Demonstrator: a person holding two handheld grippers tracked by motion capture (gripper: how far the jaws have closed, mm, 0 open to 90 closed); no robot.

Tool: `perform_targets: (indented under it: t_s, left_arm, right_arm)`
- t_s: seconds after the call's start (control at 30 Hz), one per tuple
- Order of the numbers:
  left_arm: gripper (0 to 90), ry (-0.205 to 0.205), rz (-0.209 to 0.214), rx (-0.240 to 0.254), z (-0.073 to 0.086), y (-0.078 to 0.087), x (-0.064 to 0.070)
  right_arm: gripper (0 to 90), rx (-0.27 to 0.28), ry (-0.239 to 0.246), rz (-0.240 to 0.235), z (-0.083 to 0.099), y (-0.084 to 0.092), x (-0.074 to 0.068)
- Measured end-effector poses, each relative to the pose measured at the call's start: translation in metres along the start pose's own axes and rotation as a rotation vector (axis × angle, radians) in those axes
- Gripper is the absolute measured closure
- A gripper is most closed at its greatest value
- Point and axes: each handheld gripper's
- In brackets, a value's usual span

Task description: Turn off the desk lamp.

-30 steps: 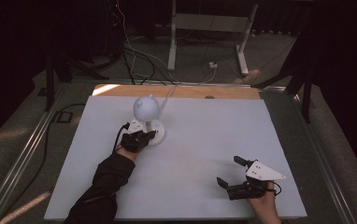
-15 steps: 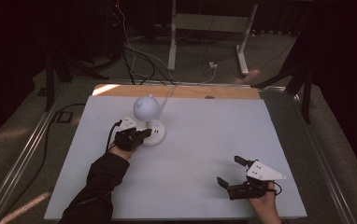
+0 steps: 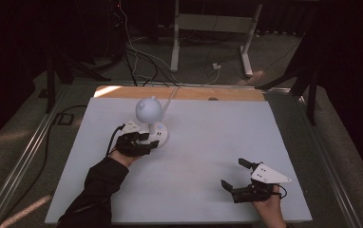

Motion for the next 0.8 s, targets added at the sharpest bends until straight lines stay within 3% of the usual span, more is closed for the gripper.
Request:
perform_targets:
  t_s: [0.03,0.07,0.17,0.23,0.27,0.43,0.8]
  left_arm:
    - [28.0,0.010,0.003,-0.032,0.000,0.000,0.000]
    - [18.8,0.010,0.003,-0.032,0.000,0.000,0.000]
    - [13.2,0.008,-0.009,-0.027,0.001,0.004,0.001]
    - [8.8,0.005,0.009,-0.036,0.002,0.007,0.001]
    - [2.5,0.006,0.012,-0.042,0.002,0.008,0.002]
    - [0.4,-0.002,0.058,-0.046,0.008,0.018,0.003]
    - [0.4,-0.034,0.042,-0.051,0.033,0.042,0.003]
  right_arm:
    - [0.0,-0.001,-0.001,0.000,0.000,0.000,0.000]
    - [0.0,-0.001,-0.002,-0.001,0.000,0.000,0.000]
    - [0.0,-0.001,-0.003,-0.002,0.000,0.000,0.000]
    - [0.0,-0.001,-0.004,-0.002,0.000,0.000,0.000]
    - [0.0,-0.001,-0.003,-0.003,0.000,-0.001,0.000]
    - [0.0,-0.001,-0.005,-0.005,0.000,-0.001,0.000]
    - [0.0,-0.001,-0.001,-0.003,-0.001,-0.001,0.000]
Point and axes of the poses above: each handheld gripper's, and its own axes: y roughly backward along the jaws, z roughly out of its underside, x roughly to its right, and after that the axes turned 11 degrees about -x, right-handed
